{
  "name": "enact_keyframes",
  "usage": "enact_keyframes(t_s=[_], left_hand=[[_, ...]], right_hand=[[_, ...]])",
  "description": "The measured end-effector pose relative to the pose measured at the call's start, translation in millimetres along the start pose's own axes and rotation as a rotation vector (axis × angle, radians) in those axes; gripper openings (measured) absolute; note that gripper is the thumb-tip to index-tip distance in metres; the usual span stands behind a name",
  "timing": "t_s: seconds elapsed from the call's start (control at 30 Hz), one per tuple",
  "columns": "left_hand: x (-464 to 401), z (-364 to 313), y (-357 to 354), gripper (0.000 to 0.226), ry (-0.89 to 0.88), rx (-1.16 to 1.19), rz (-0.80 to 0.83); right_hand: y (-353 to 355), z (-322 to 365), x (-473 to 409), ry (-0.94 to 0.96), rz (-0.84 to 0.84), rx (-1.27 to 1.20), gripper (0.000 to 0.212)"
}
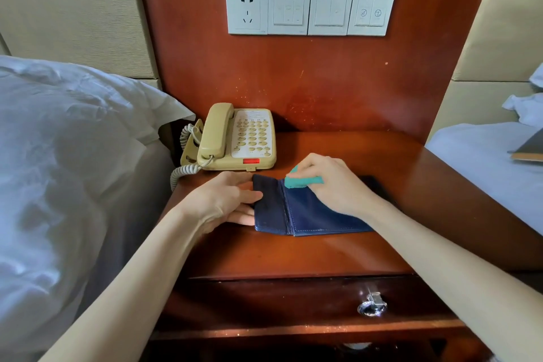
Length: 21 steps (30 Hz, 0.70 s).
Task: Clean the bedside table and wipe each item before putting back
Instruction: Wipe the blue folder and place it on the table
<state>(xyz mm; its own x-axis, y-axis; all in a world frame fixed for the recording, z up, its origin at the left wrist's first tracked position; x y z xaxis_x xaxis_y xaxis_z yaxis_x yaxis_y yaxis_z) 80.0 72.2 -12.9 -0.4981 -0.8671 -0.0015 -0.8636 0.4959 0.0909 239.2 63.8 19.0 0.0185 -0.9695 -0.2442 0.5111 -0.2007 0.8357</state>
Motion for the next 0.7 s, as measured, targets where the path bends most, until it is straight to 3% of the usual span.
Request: enact_keyframes(t_s=[0.17,0.3,0.5,0.7], left_hand=[[-3,2,3,0.022,0.011,0.02,-0.023],[-2,2,2,0.027,0.009,0.017,-0.029],[-1,2,3,0.034,0.015,0.044,-0.054],[1,3,6,0.054,0.033,-0.017,-0.071]], right_hand=[[-3,25,56,0.215,0.167,-0.079,0.048],[12,13,79,0.17,0.255,-0.156,0.046],[17,20,57,0.007,0.118,-0.367,0.035],[-14,72,68,0.277,0.186,-0.312,0.03]])
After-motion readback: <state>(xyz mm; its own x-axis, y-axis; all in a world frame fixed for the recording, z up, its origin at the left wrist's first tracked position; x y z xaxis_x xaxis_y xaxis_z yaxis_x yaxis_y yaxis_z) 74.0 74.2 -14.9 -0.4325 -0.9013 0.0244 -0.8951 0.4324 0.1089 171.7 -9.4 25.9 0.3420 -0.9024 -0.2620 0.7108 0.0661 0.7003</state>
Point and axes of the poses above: each hand's wrist, its own x-axis away from the middle knuckle, its own y-axis out of the back of the hand, z = x × y, the point moved 9 cm from there along -x, towards the middle knuckle, and after that the axes turned 10 degrees about -y, right-handed, at the moved point
